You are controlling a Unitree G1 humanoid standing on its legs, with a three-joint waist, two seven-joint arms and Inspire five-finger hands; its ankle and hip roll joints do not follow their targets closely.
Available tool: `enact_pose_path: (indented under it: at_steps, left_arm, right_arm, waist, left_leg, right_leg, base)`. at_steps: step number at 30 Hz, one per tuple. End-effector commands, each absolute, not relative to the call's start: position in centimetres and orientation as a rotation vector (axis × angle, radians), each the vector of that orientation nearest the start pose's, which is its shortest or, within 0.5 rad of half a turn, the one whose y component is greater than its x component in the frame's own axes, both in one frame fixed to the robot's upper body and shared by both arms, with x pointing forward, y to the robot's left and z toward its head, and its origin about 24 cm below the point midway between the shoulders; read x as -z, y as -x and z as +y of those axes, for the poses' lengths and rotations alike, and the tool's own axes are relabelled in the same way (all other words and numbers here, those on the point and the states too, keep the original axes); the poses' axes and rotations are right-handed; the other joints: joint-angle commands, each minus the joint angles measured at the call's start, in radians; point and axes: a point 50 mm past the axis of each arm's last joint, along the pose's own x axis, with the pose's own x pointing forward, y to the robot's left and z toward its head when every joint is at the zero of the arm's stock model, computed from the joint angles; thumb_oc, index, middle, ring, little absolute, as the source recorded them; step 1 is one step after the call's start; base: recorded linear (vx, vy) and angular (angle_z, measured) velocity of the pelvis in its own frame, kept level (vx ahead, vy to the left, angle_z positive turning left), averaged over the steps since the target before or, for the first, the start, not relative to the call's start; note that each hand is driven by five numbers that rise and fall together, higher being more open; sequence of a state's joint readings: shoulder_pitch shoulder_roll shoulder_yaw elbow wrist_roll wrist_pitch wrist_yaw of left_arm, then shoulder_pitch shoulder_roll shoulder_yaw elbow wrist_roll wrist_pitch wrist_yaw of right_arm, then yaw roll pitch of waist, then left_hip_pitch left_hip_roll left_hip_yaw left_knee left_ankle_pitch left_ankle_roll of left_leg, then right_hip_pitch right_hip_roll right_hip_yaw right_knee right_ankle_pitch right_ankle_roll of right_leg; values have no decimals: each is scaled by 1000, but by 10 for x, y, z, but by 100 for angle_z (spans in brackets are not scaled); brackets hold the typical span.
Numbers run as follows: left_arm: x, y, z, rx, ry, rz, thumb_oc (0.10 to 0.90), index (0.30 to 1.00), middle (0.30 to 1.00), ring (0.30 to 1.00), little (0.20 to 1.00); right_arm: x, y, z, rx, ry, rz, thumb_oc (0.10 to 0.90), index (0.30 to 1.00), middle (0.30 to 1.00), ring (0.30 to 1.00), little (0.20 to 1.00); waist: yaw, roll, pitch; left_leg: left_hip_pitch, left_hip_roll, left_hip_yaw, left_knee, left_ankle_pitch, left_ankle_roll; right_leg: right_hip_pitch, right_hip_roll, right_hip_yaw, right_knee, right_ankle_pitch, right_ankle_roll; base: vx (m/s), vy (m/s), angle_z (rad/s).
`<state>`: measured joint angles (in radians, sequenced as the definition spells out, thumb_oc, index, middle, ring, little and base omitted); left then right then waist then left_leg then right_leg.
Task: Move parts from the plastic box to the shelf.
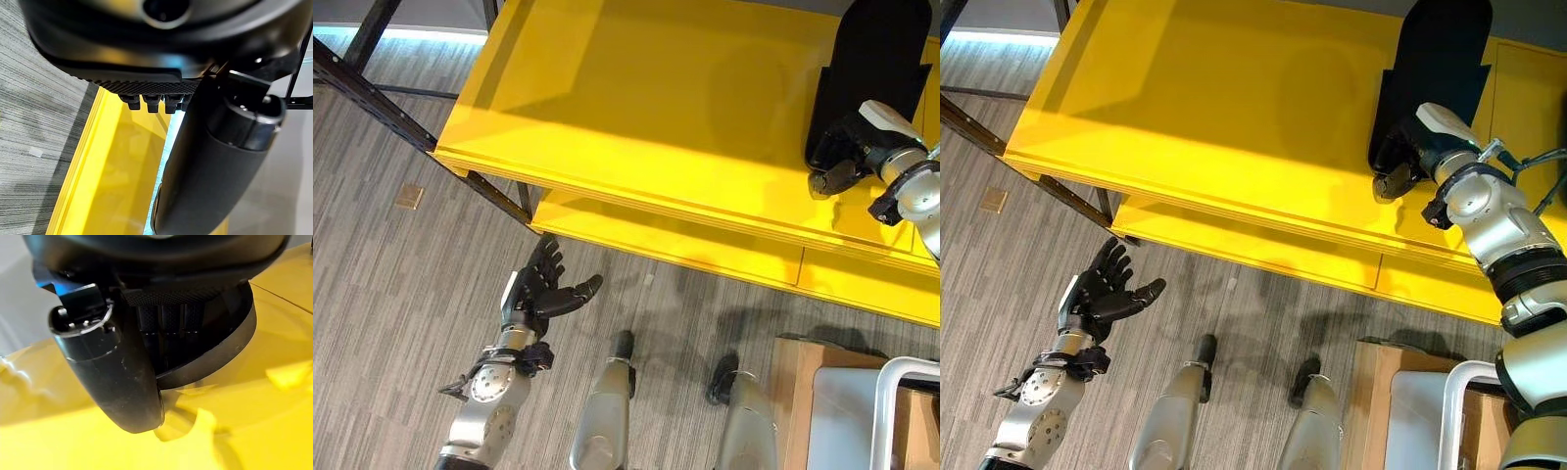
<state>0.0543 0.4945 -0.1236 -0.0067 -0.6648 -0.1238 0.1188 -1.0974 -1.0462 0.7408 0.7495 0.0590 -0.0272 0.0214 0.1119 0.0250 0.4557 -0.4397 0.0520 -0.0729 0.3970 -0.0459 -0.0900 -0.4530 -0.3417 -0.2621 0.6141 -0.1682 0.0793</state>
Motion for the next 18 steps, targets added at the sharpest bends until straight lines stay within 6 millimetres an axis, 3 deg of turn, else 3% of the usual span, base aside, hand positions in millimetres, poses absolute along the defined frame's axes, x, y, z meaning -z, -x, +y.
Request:
enact_pose_path:
  at_steps: [1, 2, 5, 6, 7, 8, 9, 10, 11, 15, 18]
  left_arm:
    - [-93, -244, 223, 1, 203, -219, 900, 1000, 1000, 1000, 1000]
    - [-92, -243, 223, 0, 203, -217, 900, 1000, 1000, 1000, 1000]
    - [-94, -244, 223, 0, 209, -226, 900, 1000, 1000, 1000, 1000]
    - [-94, -244, 223, -1, 209, -225, 900, 1000, 1000, 1000, 1000]
    - [-95, -244, 223, 0, 207, -229, 900, 1000, 1000, 1000, 1000]
    - [-94, -244, 223, -1, 207, -227, 900, 1000, 1000, 1000, 1000]
    - [-95, -244, 223, -1, 208, -229, 900, 1000, 1000, 1000, 1000]
    - [-96, -244, 223, -1, 206, -234, 900, 1000, 1000, 1000, 1000]
    - [-97, -245, 223, -1, 206, -236, 900, 1000, 1000, 1000, 1000]
    - [-97, -245, 223, 1, 210, -241, 900, 1000, 1000, 1000, 1000]
    - [-98, -245, 222, 6, 209, -241, 900, 1000, 1000, 1000, 1000]
  right_arm:
    - [-302, -366, -308, 265, 1227, -193, 400, 300, 300, 300, 300]
    - [-301, -366, -308, 263, 1228, -191, 400, 300, 300, 300, 300]
    - [-299, -367, -307, 258, 1227, -183, 400, 300, 300, 300, 300]
    - [-298, -368, -306, 252, 1225, -181, 416, 322, 322, 322, 322]
    - [-294, -369, -306, 248, 1205, -173, 594, 572, 572, 572, 572]
    - [-294, -370, -306, 246, 1206, -171, 614, 599, 599, 599, 599]
    - [-294, -370, -305, 241, 1206, -172, 673, 682, 682, 682, 682]
    - [-294, -372, -301, 228, 1196, -178, 816, 882, 882, 882, 882]
    - [-293, -372, -300, 223, 1187, -178, 900, 1000, 1000, 1000, 1000]
    - [-290, -374, -295, 193, 1169, -180, 900, 1000, 1000, 1000, 1000]
    - [-288, -375, -292, 171, 1169, -177, 900, 1000, 1000, 1000, 1000]
  waist:
    - [7, -2, -28]
    - [8, -2, -29]
    - [10, -3, -25]
    - [11, -3, -26]
    - [12, -4, -23]
    - [13, -4, -24]
    - [13, -4, -22]
    - [15, -4, -21]
    - [14, -4, -18]
    - [17, -6, -18]
    - [17, -7, -18]
  left_leg:
    - [5, 67, -7, 58, -74, -23]
    - [16, 71, -8, 65, -100, -29]
    - [1, 68, -10, 59, -74, -23]
    - [12, 73, -12, 67, -100, -29]
    - [1, 70, -12, 60, -73, -23]
    - [13, 74, -13, 67, -100, -28]
    - [13, 73, -13, 66, -99, -29]
    - [14, 73, -14, 65, -97, -29]
    - [2, 69, -14, 59, -70, -24]
    - [17, 74, -15, 60, -96, -29]
    - [10, 70, -14, 49, -68, -24]
  right_leg:
    - [52, 4, 39, -41, -23, 22]
    - [60, 7, 45, -30, -48, 29]
    - [49, 3, 38, -37, -24, 21]
    - [57, 6, 44, -24, -50, 28]
    - [49, 2, 39, -34, -24, 21]
    - [58, 5, 44, -23, -49, 28]
    - [58, 5, 44, -23, -49, 28]
    - [57, 5, 45, -22, -49, 28]
    - [49, 2, 40, -33, -23, 21]
    - [59, 5, 45, -23, -47, 28]
    - [53, 3, 39, -37, -20, 21]
  base:
    - [0, 0, 0]
    - [72, -31, 2]
    - [-3, -8, 1]
    - [-73, 6, 2]
    - [78, -33, 3]
    - [0, 0, 0]
    - [75, -23, 3]
    - [-75, 17, 0]
    - [-75, 17, 2]
    - [18, -5, 2]
    - [-48, 8, 1]
